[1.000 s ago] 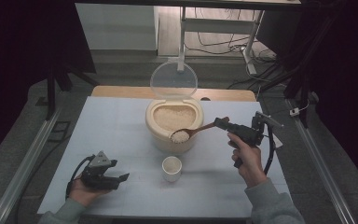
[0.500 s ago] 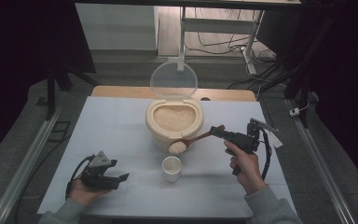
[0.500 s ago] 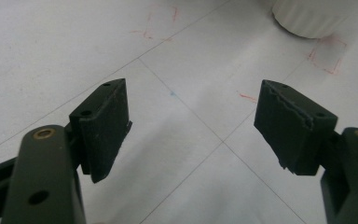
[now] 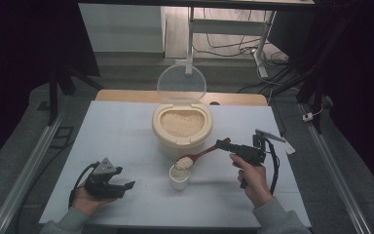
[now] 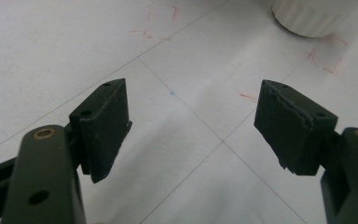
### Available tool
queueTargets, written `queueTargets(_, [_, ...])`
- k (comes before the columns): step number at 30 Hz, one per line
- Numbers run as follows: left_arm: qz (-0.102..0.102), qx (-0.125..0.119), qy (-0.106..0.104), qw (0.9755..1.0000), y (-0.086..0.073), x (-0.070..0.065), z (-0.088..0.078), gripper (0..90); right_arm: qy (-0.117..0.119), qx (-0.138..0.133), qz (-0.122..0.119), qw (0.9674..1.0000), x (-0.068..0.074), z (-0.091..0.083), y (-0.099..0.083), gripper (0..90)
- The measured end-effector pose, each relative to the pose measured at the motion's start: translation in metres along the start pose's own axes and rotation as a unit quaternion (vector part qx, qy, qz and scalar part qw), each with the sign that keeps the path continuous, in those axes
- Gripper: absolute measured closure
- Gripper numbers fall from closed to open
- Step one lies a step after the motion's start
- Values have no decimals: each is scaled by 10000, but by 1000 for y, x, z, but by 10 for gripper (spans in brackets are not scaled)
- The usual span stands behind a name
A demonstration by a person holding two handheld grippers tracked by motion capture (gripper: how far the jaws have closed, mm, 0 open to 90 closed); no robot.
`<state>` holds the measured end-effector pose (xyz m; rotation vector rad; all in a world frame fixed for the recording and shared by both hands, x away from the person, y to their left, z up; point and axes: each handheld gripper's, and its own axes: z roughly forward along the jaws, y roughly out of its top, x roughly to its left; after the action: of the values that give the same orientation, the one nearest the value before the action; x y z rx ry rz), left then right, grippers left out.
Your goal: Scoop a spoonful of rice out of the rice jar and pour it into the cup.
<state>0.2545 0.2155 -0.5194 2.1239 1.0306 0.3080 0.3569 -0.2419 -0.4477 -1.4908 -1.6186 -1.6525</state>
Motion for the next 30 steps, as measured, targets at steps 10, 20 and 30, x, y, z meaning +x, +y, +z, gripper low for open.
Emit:
queueTargets(10, [7,6,-4,10000,0,0,0,257,-344,80,-390,9986,6,9,-2,827])
queueTargets(20, [27,12,-5,10000,0,0,0,257,-556,117,-814,9951,15,15,-5,827])
queueTargets(30, [28,23,3,10000,0,0,0,256,-658,76,-1295,9894,27,14,-7,827])
